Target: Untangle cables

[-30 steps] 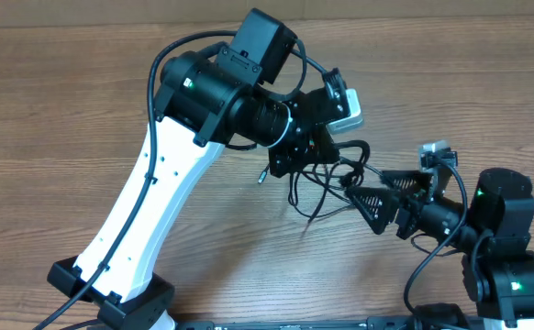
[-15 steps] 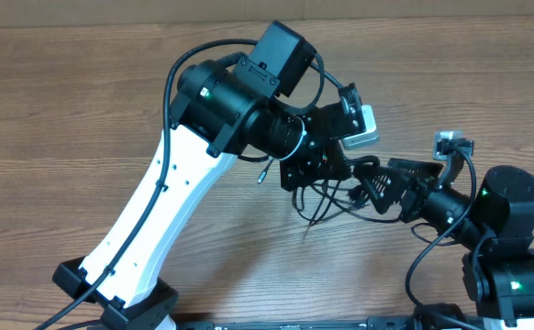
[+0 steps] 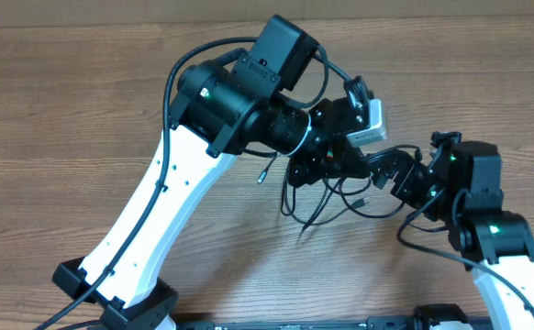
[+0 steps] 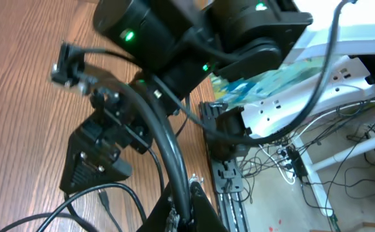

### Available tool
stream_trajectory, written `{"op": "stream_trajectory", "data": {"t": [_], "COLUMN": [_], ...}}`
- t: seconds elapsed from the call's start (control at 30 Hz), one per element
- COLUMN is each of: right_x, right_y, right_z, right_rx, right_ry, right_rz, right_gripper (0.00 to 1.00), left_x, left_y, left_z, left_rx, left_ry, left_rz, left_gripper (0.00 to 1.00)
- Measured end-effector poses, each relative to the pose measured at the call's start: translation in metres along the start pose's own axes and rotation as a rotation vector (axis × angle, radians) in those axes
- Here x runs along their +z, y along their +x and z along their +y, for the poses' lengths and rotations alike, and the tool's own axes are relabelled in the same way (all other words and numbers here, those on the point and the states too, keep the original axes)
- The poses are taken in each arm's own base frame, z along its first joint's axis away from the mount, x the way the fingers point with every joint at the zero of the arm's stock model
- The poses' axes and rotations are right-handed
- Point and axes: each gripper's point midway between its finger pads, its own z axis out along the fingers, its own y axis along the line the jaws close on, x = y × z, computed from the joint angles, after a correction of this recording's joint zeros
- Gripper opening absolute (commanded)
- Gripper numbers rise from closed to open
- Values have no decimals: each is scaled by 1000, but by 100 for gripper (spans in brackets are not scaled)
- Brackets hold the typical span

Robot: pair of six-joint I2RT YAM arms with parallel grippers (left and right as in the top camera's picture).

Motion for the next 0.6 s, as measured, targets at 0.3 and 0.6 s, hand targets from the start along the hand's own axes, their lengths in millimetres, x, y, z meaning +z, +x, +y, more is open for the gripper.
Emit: {"op": "stream_trajectory", "data": {"t": [0.3, 0.6], "right_x": [3, 2], "right_y": [3, 5], "right_z": [-16, -25], "right_rx": [18, 14], "right_ry": [79, 125], "right_rz": [10, 10], "right_gripper": [100, 100], "left_x": [-16, -89], "left_y": [-10, -25], "left_z": [24, 72], "left_rx": [-54, -235], "left_ry": [-66, -227], "left_rz": [-65, -259], "left_gripper": [4, 4]}}
